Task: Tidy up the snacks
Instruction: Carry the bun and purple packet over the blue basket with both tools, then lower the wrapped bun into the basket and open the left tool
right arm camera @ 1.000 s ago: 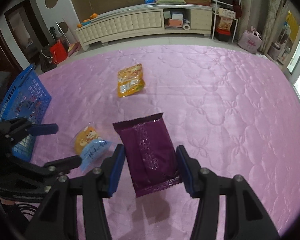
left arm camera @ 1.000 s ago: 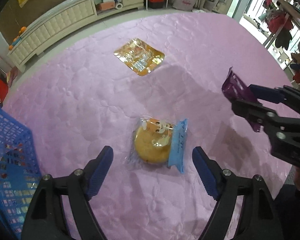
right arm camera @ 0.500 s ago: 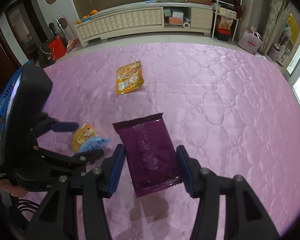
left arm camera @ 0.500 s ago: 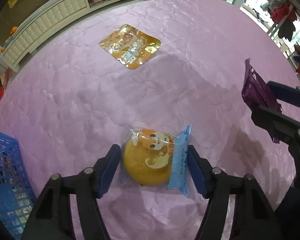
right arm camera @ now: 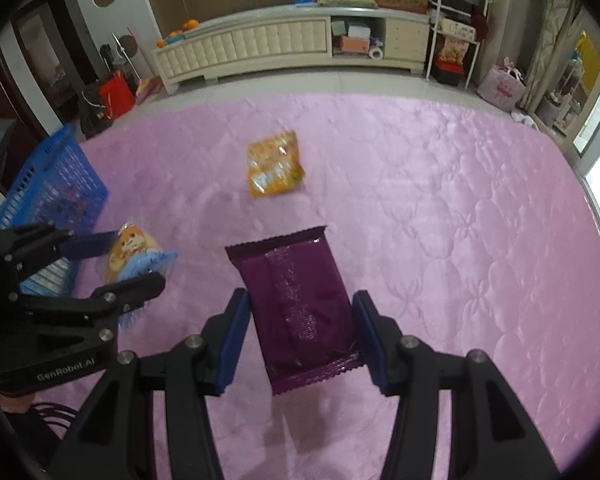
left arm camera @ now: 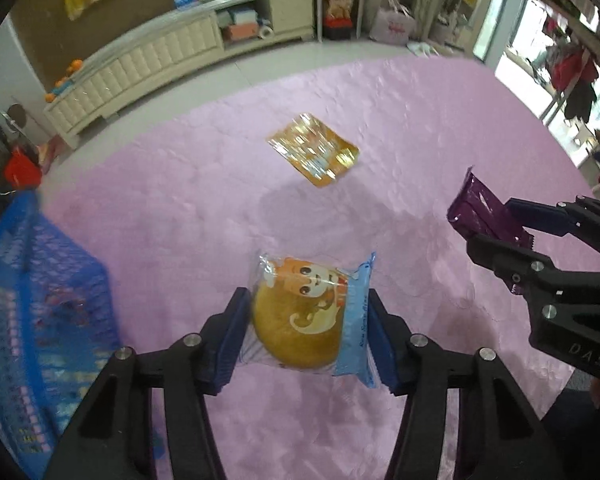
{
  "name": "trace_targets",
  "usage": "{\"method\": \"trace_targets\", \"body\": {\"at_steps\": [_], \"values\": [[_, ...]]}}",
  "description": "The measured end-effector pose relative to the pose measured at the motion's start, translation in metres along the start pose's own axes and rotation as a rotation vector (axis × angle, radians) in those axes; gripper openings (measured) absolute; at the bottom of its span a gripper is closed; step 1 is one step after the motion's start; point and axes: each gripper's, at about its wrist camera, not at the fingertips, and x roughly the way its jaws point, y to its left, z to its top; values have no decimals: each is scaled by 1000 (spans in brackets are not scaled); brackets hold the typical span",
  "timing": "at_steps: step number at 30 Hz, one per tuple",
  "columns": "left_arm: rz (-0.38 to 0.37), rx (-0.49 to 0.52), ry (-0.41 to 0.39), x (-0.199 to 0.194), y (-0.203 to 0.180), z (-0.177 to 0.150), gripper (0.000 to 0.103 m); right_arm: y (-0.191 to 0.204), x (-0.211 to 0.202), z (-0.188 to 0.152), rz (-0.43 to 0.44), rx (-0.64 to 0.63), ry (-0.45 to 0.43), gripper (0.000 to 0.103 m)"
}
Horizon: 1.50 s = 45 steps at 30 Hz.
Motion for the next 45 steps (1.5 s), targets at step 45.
{"method": "trace_targets", "body": {"at_steps": [45], "values": [[24,-290,-245,-162,236,-128,54,279,-69,38,157,-390,-74,57]]}}
